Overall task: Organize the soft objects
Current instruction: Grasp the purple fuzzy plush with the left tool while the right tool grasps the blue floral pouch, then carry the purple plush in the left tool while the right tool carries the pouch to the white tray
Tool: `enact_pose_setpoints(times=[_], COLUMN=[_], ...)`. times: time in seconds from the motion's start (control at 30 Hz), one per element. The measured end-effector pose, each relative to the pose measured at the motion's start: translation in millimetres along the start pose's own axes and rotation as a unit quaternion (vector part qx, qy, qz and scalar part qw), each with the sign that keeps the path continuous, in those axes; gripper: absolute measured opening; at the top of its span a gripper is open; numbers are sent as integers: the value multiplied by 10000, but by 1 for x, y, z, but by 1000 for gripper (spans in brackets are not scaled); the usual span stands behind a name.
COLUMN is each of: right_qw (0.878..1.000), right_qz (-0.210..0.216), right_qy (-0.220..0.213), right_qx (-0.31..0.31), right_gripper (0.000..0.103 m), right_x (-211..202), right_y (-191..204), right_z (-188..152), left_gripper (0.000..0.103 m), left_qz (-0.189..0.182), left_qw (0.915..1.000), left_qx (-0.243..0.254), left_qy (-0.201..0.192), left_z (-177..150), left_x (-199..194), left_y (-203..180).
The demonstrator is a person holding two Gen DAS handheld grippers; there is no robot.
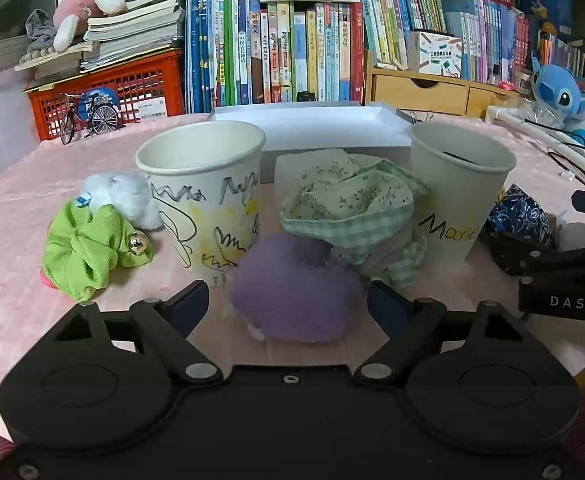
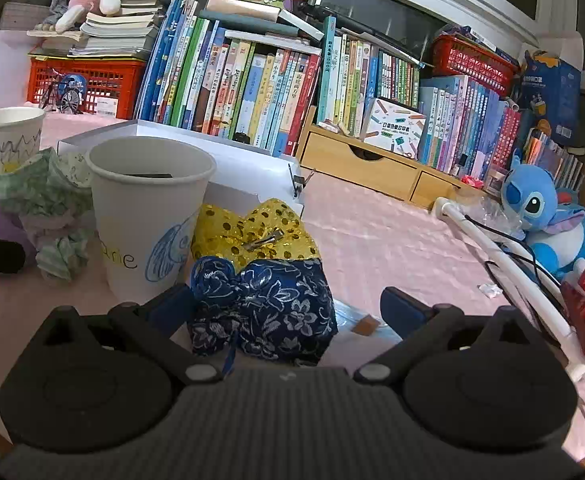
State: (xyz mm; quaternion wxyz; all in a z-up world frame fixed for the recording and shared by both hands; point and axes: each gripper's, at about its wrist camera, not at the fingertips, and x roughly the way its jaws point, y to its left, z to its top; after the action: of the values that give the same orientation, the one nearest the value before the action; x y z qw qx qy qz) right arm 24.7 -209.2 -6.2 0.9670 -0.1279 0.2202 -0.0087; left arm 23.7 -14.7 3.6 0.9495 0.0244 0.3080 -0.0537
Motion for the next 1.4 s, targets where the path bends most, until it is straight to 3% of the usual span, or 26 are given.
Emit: enact_pose_setpoints(times=[0.47, 0.83, 1.03, 1.4], right_qw=[9993, 9985, 9986, 9986], right_qz=[291, 425, 443, 478], right_qy=[130, 340, 283, 16], right_qx=[-204, -66, 3, 247], right_gripper=[101, 91, 80, 77], right_x=[13, 30, 21, -1], right_y=[7, 5, 4, -4], right_z=[1, 4, 4, 13], left_gripper=[70, 64, 62, 62], left_qz=[-22, -54, -33, -89], left_qw=[10000, 9999, 10000, 9999], left_qx=[8, -27, -28, -73], left_qy=[73, 85, 73, -32], left_z=[-2, -4, -7, -7], left_x=[8, 10, 6, -21], left_y=[-4, -5, -5, 3])
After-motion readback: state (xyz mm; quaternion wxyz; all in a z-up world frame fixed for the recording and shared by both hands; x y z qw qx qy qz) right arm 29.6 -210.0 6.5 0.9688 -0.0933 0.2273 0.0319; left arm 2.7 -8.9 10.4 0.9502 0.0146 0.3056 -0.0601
